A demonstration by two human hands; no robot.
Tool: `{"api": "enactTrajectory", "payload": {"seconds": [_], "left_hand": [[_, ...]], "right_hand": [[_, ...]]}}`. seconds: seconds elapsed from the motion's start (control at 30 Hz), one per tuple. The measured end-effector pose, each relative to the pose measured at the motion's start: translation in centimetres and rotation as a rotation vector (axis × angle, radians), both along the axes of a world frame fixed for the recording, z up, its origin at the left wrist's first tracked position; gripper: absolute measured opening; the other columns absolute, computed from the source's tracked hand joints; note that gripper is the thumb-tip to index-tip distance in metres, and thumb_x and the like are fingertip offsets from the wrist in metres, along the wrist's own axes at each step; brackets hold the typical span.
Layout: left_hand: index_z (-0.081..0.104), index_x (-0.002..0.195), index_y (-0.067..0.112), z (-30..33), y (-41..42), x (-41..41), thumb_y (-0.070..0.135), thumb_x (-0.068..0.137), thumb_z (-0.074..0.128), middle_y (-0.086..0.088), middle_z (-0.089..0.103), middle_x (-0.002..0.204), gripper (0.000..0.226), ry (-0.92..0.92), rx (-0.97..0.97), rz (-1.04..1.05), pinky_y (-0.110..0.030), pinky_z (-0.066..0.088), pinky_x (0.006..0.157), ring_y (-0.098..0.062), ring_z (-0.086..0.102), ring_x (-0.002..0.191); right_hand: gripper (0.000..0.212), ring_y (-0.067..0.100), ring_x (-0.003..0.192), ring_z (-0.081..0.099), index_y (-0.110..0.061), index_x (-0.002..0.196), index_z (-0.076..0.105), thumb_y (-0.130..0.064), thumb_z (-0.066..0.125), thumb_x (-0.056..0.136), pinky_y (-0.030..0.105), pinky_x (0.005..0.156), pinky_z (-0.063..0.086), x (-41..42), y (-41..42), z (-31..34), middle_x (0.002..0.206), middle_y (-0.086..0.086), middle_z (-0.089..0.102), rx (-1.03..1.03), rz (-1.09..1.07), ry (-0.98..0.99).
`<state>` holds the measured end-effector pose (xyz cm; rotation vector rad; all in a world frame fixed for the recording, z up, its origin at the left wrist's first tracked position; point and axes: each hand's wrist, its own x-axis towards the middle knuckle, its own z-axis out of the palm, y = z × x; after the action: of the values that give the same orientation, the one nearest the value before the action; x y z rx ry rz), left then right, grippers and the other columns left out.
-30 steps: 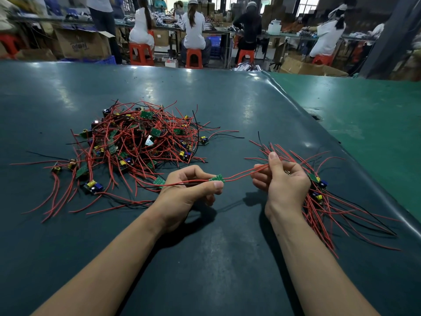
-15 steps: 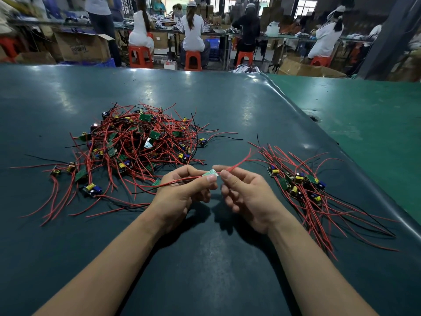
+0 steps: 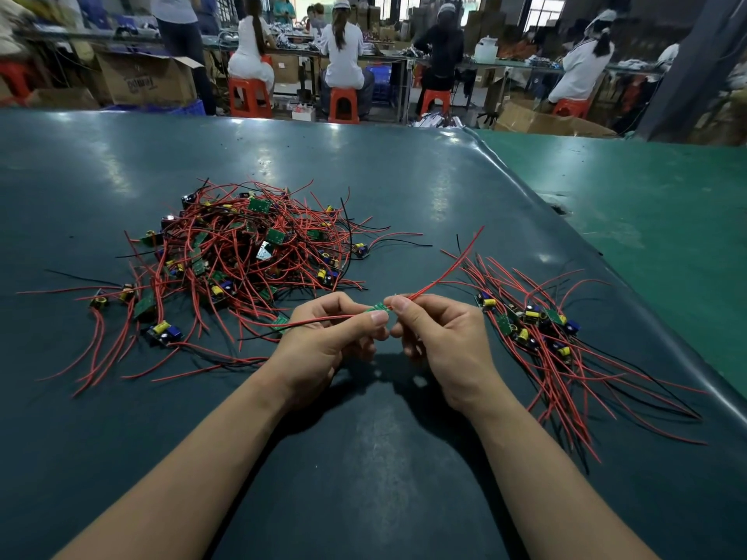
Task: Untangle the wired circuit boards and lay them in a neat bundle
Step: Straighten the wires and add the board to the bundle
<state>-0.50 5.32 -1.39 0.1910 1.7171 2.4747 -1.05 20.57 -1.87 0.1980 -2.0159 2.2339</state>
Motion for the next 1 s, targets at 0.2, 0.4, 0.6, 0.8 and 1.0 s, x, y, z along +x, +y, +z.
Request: {"api": "enactTrajectory", "payload": {"seconds": [0.2,0.4,0.6,0.8,1.0], "left_hand": [[0.066,0.061,0.016,-0.1,0.3,0.2,0.017,0.061,0.080,-0.015,0.066,0.067,0.014,0.032,-0.070,-0.002,-0.024,0.047,0.053,-0.019,0.054,0.054],[0.067,0.063,0.015,-0.1,0.3,0.1,0.026,0.055,0.084,-0.016,0.068,0.069,0.022,0.033,-0.130,-0.004,-0.023,0.047,0.051,-0.018,0.056,0.053],[0.066,0.060,0.018,-0.2,0.2,0.3,0.015,0.064,0.081,-0.015,0.068,0.067,0.016,0.066,-0.098,-0.050,-0.020,0.044,0.047,-0.016,0.055,0.048],[0.066,0.057,0.019,-0.1,-0.4,-0.1,0.004,0.065,0.075,-0.004,0.063,0.059,0.020,0.087,0.119,0.022,-0.022,0.044,0.048,-0.013,0.058,0.052],[0.075,0.066,0.018,-0.1,-0.3,-0.6,0.023,0.075,0.065,-0.004,0.066,0.063,0.015,0.057,0.165,0.158,-0.016,0.043,0.044,-0.008,0.053,0.045]], "right_hand": [[0.014,0.008,0.043,0.049,-0.021,0.094,0.075,-0.010,0.066,0.092,0.019,0.042,0.041,-0.1,0.2,0.1,0.069,0.009,0.067,0.048,-0.144,0.056],[0.018,0.008,0.039,0.049,-0.024,0.104,0.065,-0.009,0.060,0.096,0.018,0.043,0.041,-0.6,0.2,-0.2,0.061,-0.003,0.068,0.046,-0.270,0.089],[0.012,0.011,0.035,0.052,-0.019,0.094,0.053,-0.011,0.047,0.101,0.019,0.033,0.037,-1.5,1.6,-0.5,0.064,0.002,0.070,-0.019,-0.386,0.090],[0.019,0.014,0.031,0.048,-0.015,0.094,0.048,-0.005,0.033,0.101,0.016,0.032,0.034,-2.3,2.9,-0.1,0.056,0.007,0.067,-0.403,-0.467,-0.064],[0.021,0.011,0.042,0.053,-0.013,0.111,0.063,-0.003,0.055,0.095,0.017,0.037,0.038,-0.9,1.1,0.1,0.071,0.006,0.070,-0.129,0.038,-0.168]]}}
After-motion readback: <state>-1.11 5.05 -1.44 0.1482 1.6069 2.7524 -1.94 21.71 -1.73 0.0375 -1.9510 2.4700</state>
